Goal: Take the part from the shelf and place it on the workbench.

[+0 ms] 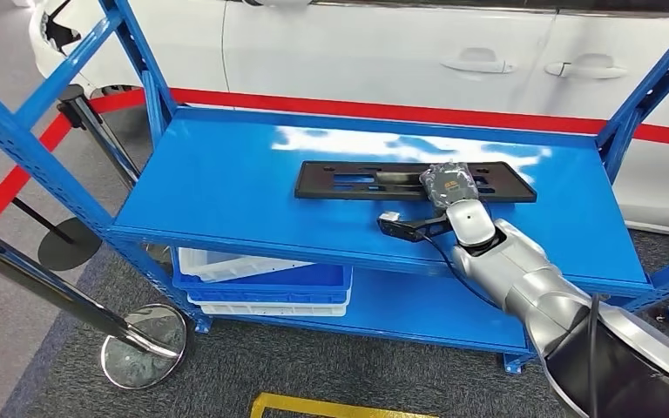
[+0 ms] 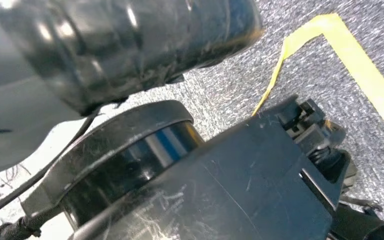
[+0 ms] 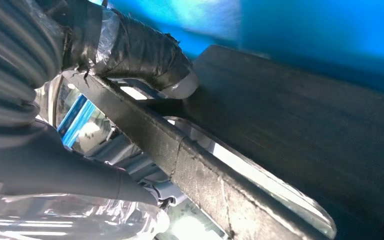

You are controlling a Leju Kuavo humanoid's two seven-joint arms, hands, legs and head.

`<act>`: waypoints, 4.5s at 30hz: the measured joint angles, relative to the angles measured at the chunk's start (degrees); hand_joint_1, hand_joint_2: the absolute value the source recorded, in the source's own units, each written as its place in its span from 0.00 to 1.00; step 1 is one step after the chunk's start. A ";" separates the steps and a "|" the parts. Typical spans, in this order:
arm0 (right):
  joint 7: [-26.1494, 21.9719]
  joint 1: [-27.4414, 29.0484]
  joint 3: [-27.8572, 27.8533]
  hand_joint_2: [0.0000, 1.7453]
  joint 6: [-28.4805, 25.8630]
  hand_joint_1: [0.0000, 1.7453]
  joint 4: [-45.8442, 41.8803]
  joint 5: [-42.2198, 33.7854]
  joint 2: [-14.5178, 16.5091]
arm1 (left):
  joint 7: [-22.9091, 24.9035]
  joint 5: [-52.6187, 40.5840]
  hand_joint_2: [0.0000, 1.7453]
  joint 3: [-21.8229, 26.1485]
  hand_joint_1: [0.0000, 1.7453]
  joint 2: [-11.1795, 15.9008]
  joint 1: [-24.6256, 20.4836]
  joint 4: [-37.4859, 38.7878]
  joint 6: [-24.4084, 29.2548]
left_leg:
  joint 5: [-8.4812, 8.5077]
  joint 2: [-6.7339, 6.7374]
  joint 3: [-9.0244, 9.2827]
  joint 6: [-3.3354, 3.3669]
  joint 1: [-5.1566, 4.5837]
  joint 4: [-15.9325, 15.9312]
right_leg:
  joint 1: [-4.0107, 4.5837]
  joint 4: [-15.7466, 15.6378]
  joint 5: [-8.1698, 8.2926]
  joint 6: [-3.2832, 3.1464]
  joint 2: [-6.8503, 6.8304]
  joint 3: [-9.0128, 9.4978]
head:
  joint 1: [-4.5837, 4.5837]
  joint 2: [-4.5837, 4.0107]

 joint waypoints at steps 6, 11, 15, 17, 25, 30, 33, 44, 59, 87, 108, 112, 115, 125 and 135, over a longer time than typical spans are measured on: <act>-0.23 -0.19 -0.01 1.00 1.40 1.00 -0.01 0.11 -0.31 | -0.09 0.07 0.00 -0.01 0.00 0.03 0.05 0.00 0.03 | -2.73 0.07 -5.05 -0.76 0.46 10.23 | 0.01 -0.07 0.03 -0.41 -0.17 0.21 | -0.27 0.00; -0.23 -0.41 -0.02 1.00 1.63 1.00 -0.03 0.27 -0.52 | -0.14 0.05 0.00 -0.01 0.00 0.05 -0.15 0.00 0.22 | 1.97 -0.01 1.35 0.34 -0.01 -2.93 | 0.23 -0.32 0.25 0.38 -0.07 0.23 | -0.20 0.00; -0.30 -0.27 -0.17 1.00 0.26 1.00 -0.04 -0.34 -1.14 | 0.08 -0.14 0.25 -0.01 0.00 0.07 -0.16 0.01 1.60 | 2.95 0.17 1.72 1.63 0.21 -4.40 | 0.22 0.88 -0.87 1.47 0.03 -0.52 | -0.04 0.00; -0.43 -0.01 -0.27 1.00 -0.47 1.00 -0.12 -0.65 -1.52 | 0.09 -0.34 0.75 -0.01 0.00 0.07 -0.23 0.01 2.36 | 3.26 0.28 1.77 2.09 0.21 -4.81 | 0.21 6.75 -4.29 1.59 -0.03 -3.14 | 0.17 0.00; -0.65 0.64 -1.12 1.00 -1.32 1.00 -1.36 -0.38 -3.09 | -0.69 -1.99 1.00 -0.01 0.00 0.08 -0.20 0.00 8.37 | 2.17 -0.04 1.29 1.40 0.09 -2.94 | -0.13 1.08 -0.43 1.82 -0.16 0.06 | 0.27 0.00; -0.84 1.16 -1.93 1.00 -3.38 1.00 -2.97 -1.30 -4.32 | -5.53 -3.56 1.00 -0.02 0.00 0.13 -0.13 0.00 17.89 | 0.79 0.03 0.07 0.04 0.07 -0.84 | -0.12 0.02 -0.28 0.33 -0.07 0.42 | 0.01 0.00; -1.65 1.92 -2.89 1.00 -5.84 1.00 -4.18 -2.60 -5.20 | -7.95 -5.01 1.00 -0.03 0.00 0.17 -0.28 0.12 21.60 | -3.93 0.09 -4.70 -0.84 0.35 9.39 | -0.25 -0.08 -0.26 -0.26 -0.27 0.49 | -0.15 0.00; -5.17 3.16 -5.84 1.00 -13.73 1.00 -10.31 -4.72 -7.31 | -15.97 -15.67 1.00 4.96 0.00 1.22 -2.42 3.73 21.99 | 2.70 -0.04 0.46 0.67 -0.15 -3.15 | -0.03 -0.47 0.11 0.95 0.26 0.08 | -0.10 0.00; -5.96 4.45 -10.26 1.00 -16.45 1.00 -22.65 -2.12 -10.90 | -12.04 -42.85 1.00 25.13 0.00 1.03 0.67 3.20 21.99 | 1.65 -0.02 0.31 0.58 0.04 -1.80 | -0.11 1.37 -0.64 1.06 0.16 -1.13 | 0.18 0.00; -12.82 10.77 -17.99 1.00 -25.05 1.00 -45.45 -8.73 -11.89 | -9.78 -44.87 1.00 34.22 0.00 0.37 1.84 2.72 18.80 | 6.01 0.30 -3.39 1.02 0.34 -2.22 | -0.78 2.02 -5.05 3.17 0.13 4.31 | 0.15 0.00; -14.85 17.85 -20.66 1.00 -20.85 1.00 -69.92 0.85 -9.35 | -8.03 -42.44 1.00 34.26 0.00 1.46 1.35 2.43 12.56 | 1.26 0.43 6.41 2.03 -0.79 -7.05 | 0.21 0.55 1.91 0.80 -0.19 -4.23 | -0.11 0.00; -14.63 19.38 -19.89 1.00 -19.29 1.00 -73.05 0.77 -9.32 | -7.93 -42.30 1.00 34.27 0.00 1.77 1.35 2.36 12.02 | 4.21 0.68 3.09 2.40 -0.54 -7.15 | 0.05 12.62 -7.18 1.24 -0.18 -5.71 | 0.25 0.00; -14.60 20.05 -19.51 1.00 -19.03 1.00 -74.58 0.58 -9.32 | -7.86 -42.30 1.00 34.27 0.00 1.78 1.37 2.28 11.68 | 5.74 0.75 -0.41 1.68 -0.08 -5.63 | -0.44 12.51 -3.10 2.04 -0.24 -1.80 | 0.26 0.00; -14.72 21.08 -18.77 1.00 -17.61 1.00 -77.84 0.65 -8.92 | -7.47 -42.37 1.00 34.22 0.00 2.32 1.67 2.20 11.37 | -1.09 0.49 -6.68 -1.64 0.51 4.79 | -0.41 0.61 -3.07 -0.92 -0.47 3.33 | 0.04 0.00; -14.71 21.40 -18.68 1.00 -15.95 1.00 -79.47 2.56 -8.93 | -7.32 -41.94 1.00 34.17 0.00 2.71 0.91 1.84 11.27 | -2.18 0.10 7.69 0.59 -0.57 -4.70 | 0.12 -0.38 3.70 0.08 -0.61 -2.68 | 0.01 0.00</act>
